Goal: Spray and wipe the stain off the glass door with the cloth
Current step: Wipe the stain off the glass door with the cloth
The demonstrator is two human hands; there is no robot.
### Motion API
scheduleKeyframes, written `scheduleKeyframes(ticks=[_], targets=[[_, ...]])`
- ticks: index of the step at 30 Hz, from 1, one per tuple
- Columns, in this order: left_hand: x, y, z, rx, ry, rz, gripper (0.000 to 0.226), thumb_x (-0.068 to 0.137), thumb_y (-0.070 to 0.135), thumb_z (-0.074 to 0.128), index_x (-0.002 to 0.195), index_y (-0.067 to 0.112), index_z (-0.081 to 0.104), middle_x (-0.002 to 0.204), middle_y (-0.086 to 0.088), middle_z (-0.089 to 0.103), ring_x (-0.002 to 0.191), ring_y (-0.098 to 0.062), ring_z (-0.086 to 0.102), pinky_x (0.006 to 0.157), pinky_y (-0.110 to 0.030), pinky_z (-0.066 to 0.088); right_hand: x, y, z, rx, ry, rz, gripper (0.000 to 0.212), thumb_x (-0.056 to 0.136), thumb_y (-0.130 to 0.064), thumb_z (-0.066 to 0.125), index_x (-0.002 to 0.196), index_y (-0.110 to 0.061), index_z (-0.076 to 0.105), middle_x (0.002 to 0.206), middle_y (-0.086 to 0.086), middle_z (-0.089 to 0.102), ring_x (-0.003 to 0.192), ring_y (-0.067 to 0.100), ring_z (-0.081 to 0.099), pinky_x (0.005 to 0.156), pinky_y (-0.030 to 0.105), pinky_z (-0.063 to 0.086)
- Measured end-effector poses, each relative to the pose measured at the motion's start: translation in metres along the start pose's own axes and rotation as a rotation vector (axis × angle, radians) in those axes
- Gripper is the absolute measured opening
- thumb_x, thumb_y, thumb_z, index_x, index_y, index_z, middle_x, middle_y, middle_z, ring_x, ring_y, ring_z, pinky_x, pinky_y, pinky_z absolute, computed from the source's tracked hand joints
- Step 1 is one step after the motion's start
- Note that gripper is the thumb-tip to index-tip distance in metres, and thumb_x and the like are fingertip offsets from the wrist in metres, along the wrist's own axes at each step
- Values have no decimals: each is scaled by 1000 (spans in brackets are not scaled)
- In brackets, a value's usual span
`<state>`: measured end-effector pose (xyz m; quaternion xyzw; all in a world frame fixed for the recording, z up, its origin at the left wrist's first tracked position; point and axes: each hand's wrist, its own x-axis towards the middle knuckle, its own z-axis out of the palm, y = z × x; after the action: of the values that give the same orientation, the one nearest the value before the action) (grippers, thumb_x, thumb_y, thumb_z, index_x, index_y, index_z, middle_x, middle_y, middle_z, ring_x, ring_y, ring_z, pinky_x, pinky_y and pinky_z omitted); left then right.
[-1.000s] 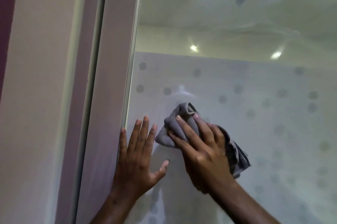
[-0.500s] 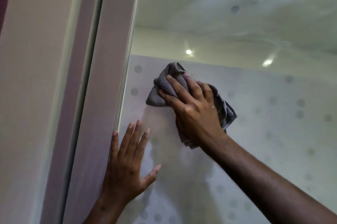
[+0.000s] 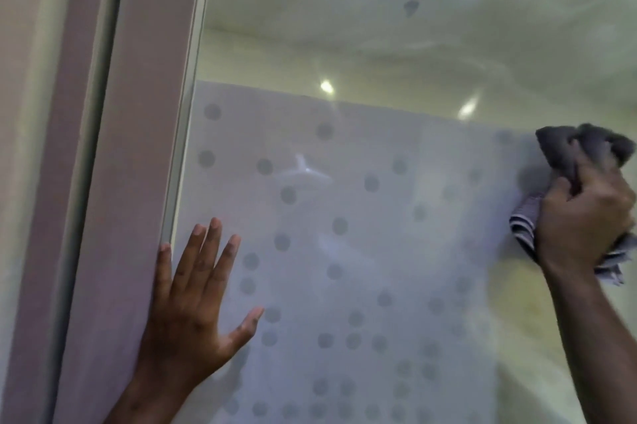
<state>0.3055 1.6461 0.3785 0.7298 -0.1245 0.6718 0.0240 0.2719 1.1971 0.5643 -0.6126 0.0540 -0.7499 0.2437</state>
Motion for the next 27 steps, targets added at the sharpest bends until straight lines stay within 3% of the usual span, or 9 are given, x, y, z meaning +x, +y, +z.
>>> scheduleKeyframes(ticks=[6,9,14,18,20,23,27], targets=[[2,3,-2,5,3,1,96,87,63,51,163,11,25,173,-14,18,161,-31,17,127,-65,13,5,-16,2,18,71,212,53,93,-28,50,145,-28,59,156,-11,53,135,32,54,106,43,46],[0,5,-1,1,1,5,95,88,63,51,162,10,26,173,-15,18,161,-32,18,126,-67,14,1,-44,13,-3,52,160,55,90,-29,51,145,-34,59,156,-11,52,132,32,54,100,43,45],[1,4,-1,-1,-4,4,95,88,63,50,163,11,25,173,-14,18,161,-32,18,127,-66,14,-43,-115,31,158,-99,-299,54,81,-19,58,133,-25,70,148,7,62,133,33,56,112,42,42],[2,1,-2,-8,8,20,93,89,63,49,162,10,26,173,-14,19,160,-32,19,125,-68,18,-122,-137,28,132,-293,-840,37,103,-23,56,137,-34,66,158,-1,52,144,35,48,107,50,39],[2,2,-3,-9,19,26,93,89,63,49,162,9,27,172,-15,20,160,-32,20,124,-68,19,-128,-116,21,119,-371,-997,36,106,-22,54,138,-34,65,159,-2,50,150,34,42,109,54,37],[3,4,-5,-22,40,32,92,90,62,49,161,8,28,171,-17,22,160,-31,21,123,-69,20,-100,-81,13,42,-323,-963,44,100,-14,57,138,-34,66,159,-1,51,149,32,44,107,54,41],[1,-2,0,-92,19,29,92,93,64,45,163,9,23,171,-20,20,160,-36,18,115,-77,28,-56,-37,6,-66,-162,-643,49,94,-11,60,139,-30,66,157,3,53,140,35,53,102,54,45]])
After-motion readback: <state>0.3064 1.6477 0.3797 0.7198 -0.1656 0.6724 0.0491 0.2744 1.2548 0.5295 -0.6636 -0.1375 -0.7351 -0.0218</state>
